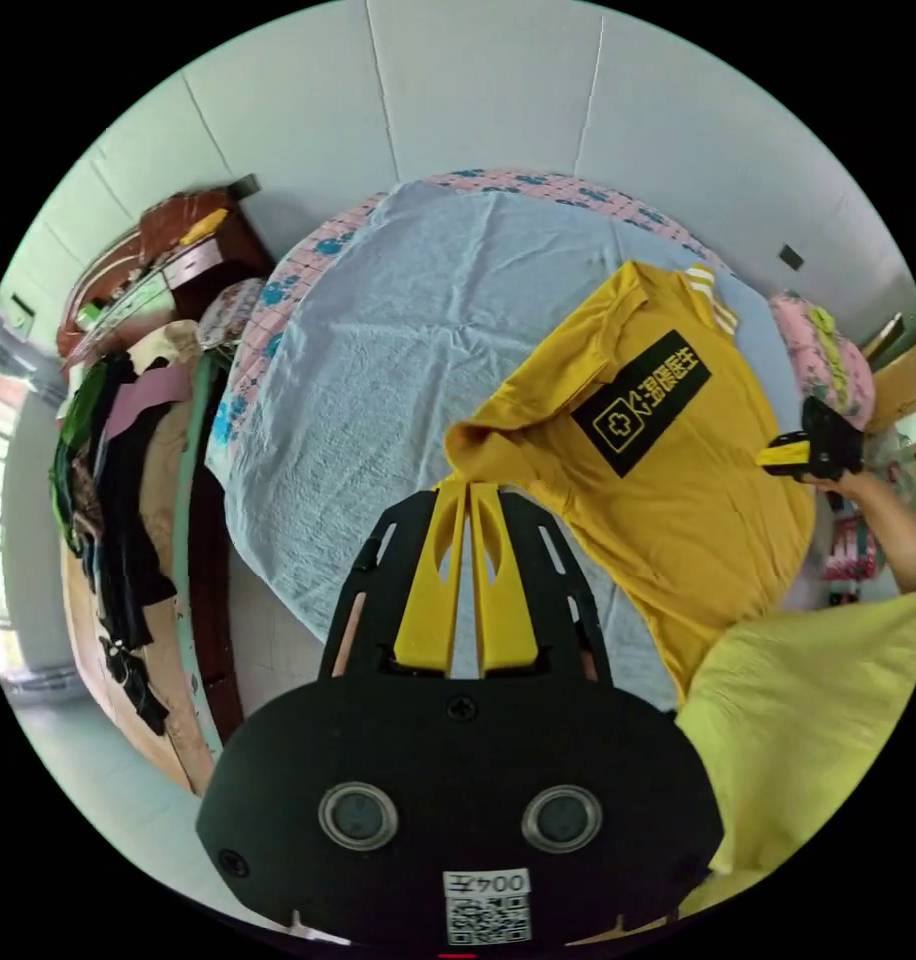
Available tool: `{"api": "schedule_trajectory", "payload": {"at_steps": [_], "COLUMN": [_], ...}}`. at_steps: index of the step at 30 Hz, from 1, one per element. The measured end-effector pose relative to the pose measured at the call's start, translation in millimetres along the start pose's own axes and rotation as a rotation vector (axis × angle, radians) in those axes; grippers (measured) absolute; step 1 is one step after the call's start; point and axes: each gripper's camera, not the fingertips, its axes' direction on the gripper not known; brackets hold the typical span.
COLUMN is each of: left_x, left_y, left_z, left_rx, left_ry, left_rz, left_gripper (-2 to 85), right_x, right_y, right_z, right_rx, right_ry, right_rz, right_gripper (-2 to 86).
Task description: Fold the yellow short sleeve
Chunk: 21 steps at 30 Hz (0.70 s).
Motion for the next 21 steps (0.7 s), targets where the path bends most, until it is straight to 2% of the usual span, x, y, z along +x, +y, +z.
{"api": "schedule_trajectory", "payload": {"at_steps": [5,7,13,15,21], "left_x": [-102,-123,-142,-154,-186], "left_y": [-58,-71,-87,-89,-104], "left_z": [-20,-16,37,63,160], "left_rx": [-0.1,-0.133,-0.291,-0.282,-0.271], "left_ry": [0.401,0.471,0.386,0.394,0.197], "left_rz": [0.009,0.001,0.042,-0.014,-0.179], "left_gripper": [0.9,0.9,1.1,1.1,2.3], "right_x": [4,-1,-16,-15,-17], "right_y": [-6,-9,-22,-24,-31], "right_z": [-4,-5,-8,-9,-10], "right_rx": [0.013,0.005,-0.024,-0.023,-0.032], "right_ry": [-0.071,-0.053,0.007,-0.005,-0.01], "right_rz": [0.05,0.046,0.02,0.03,0.052], "right_gripper": [-0.7,-0.7,-0.6,-0.7,-0.7]}}
